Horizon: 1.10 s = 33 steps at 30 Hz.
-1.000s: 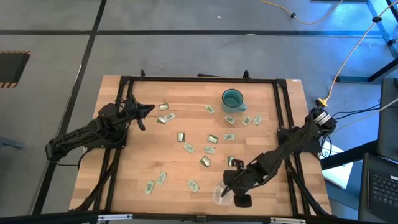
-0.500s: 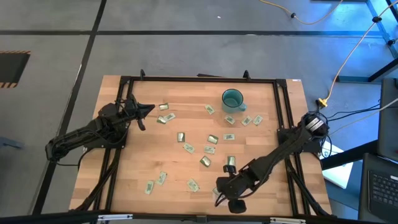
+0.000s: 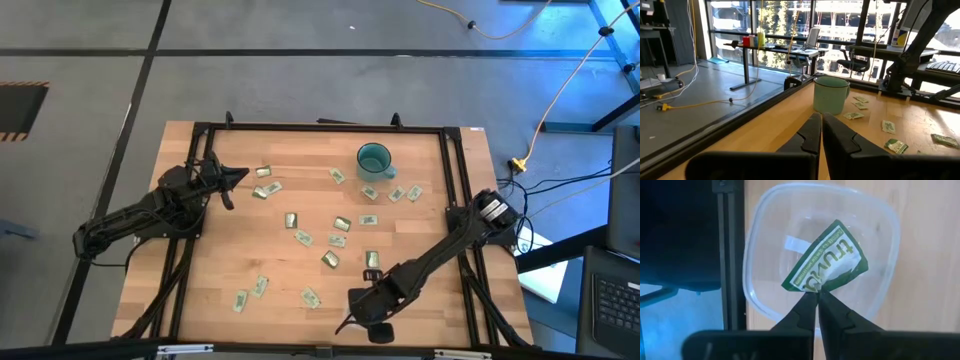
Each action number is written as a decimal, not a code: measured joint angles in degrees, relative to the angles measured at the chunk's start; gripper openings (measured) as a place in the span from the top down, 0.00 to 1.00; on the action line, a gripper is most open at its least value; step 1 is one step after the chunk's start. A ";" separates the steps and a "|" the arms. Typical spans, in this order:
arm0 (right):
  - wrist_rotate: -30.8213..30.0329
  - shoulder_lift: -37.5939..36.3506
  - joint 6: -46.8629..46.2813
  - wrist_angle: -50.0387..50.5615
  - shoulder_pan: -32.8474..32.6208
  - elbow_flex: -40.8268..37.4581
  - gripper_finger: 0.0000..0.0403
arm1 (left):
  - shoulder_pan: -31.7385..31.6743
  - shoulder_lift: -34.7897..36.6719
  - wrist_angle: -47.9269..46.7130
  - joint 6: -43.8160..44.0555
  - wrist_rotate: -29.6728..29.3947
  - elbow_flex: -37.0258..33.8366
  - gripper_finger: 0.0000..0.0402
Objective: Pick and place items into bin
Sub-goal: Put the green truvia packet into the transparent bin
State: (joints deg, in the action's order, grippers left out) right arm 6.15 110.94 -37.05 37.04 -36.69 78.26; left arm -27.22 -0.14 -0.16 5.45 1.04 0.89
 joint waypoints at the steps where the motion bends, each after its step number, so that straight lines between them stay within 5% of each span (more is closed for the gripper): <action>1: 0.00 -0.08 0.11 0.16 0.00 0.21 0.95 | 0.00 0.00 0.00 0.00 0.00 0.00 0.97; 15: -0.35 -0.15 2.79 9.56 0.02 5.88 0.80 | 0.02 0.00 0.00 -0.18 0.00 0.00 0.97; 25: -14.34 -0.26 2.80 28.99 0.40 8.23 0.79 | 0.00 0.00 0.00 -0.19 0.02 0.00 0.97; 33: -15.33 -0.57 6.33 29.51 2.57 2.22 0.81 | 0.01 0.00 0.00 -0.19 0.02 0.00 0.97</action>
State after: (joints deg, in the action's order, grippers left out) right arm -9.18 110.37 -30.72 66.56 -34.12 80.48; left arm -27.21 -0.14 -0.16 5.27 1.06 0.89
